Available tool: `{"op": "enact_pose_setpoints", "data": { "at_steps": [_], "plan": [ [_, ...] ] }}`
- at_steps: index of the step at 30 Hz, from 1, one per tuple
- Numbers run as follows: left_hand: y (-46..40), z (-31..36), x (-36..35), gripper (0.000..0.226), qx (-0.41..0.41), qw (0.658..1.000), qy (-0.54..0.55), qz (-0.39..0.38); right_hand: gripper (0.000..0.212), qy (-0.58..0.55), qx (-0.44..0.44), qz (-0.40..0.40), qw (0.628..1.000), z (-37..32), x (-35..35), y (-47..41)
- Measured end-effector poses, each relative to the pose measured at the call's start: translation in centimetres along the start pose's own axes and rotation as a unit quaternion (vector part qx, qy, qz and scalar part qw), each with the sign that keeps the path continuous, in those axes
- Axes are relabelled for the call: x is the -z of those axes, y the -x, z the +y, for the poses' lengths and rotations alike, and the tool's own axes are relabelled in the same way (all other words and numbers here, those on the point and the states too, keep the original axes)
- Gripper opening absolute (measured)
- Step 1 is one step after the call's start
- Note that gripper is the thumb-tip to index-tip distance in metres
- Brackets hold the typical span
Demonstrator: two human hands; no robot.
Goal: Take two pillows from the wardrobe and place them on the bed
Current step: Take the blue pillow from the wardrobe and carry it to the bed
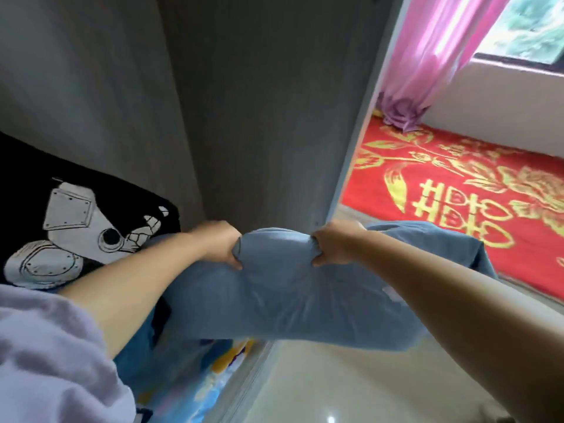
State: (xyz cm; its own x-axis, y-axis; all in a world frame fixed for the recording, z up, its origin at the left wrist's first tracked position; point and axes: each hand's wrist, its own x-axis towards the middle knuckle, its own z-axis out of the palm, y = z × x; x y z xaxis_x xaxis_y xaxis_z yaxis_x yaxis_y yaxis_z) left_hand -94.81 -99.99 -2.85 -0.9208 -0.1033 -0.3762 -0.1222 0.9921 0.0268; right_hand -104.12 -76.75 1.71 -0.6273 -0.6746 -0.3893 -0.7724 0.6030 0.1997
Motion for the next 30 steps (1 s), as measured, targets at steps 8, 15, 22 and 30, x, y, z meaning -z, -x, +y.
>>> {"op": "enact_pose_setpoints", "data": {
  "at_steps": [8,15,22,30],
  "plan": [
    [-2.2,19.1,3.1,0.038,-0.101,0.992,-0.046,0.056,0.047,-0.017,-0.106,0.019,0.994,13.0,-5.6,14.6],
    [-2.9,35.7,5.2,0.042,-0.191,0.975,-0.058,0.097,0.038,-0.003,-0.210,0.048,0.977,23.7,-10.5,25.8],
    [-6.8,42.8,7.9,0.048,-0.209,0.968,-0.092,0.108,0.033,-0.029,-0.264,0.061,0.962,30.9,-12.6,27.3],
    [-17.1,46.9,12.5,0.047,-0.245,0.949,-0.175,0.089,0.026,-0.056,-0.319,0.039,0.945,38.7,-15.5,22.2]
  ]
}}
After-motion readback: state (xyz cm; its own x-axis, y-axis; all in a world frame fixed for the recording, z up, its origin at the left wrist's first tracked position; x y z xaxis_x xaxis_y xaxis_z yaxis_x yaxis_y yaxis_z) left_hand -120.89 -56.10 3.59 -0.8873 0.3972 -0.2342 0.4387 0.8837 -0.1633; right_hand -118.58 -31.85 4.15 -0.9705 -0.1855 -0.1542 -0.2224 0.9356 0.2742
